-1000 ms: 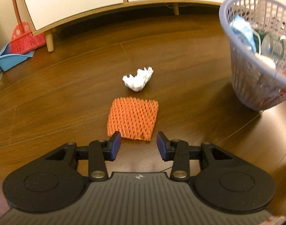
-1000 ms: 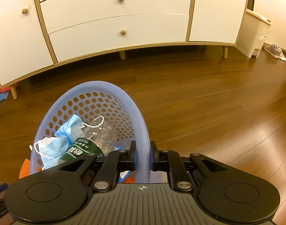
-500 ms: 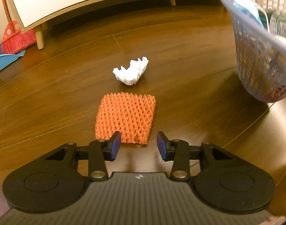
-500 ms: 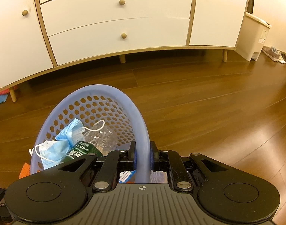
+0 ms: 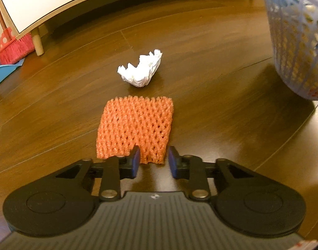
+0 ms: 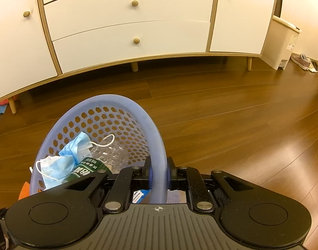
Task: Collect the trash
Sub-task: 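Move the left gripper to the orange mesh sleeve, then grasp the orange mesh sleeve with the left gripper, then carry the mesh sleeve into the wastebasket and open the left gripper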
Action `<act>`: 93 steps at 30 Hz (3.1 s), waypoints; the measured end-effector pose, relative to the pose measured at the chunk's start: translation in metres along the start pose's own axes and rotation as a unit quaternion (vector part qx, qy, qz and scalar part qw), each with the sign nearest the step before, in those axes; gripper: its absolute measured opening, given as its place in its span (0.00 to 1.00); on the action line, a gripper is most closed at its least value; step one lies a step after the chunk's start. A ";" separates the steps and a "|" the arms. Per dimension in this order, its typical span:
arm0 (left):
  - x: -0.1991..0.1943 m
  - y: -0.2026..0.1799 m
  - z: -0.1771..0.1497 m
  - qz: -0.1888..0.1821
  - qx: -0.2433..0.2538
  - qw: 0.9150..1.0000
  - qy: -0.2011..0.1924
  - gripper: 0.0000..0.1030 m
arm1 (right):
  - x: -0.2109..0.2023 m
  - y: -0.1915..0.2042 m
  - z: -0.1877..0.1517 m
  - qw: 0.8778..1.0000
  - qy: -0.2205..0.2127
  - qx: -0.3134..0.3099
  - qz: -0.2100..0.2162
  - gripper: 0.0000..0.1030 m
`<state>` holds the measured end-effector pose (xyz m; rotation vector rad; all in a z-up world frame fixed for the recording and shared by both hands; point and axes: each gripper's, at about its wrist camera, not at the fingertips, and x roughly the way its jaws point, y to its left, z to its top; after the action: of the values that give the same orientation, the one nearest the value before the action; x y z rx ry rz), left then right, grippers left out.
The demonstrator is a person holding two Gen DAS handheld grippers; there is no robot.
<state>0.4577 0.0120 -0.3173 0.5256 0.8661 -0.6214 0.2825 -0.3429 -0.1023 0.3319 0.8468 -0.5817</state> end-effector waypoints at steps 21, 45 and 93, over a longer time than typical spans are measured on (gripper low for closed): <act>-0.070 0.018 0.011 -0.022 -0.039 0.998 -0.054 0.05 | 0.003 -0.002 0.001 1.000 0.004 -0.003 0.006 0.09; -0.182 -0.009 0.074 -0.073 -0.021 0.983 -0.169 0.05 | 0.008 -0.006 -0.006 1.000 0.016 0.017 0.018 0.09; -0.174 -0.032 0.111 -0.162 -0.038 0.969 -0.183 0.30 | 0.015 -0.008 -0.009 0.999 0.022 0.026 0.014 0.09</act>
<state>0.4083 -0.0336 -0.1200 0.1867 0.6234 -0.9464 0.2800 -0.3499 -0.1199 0.4046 0.8702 -0.5727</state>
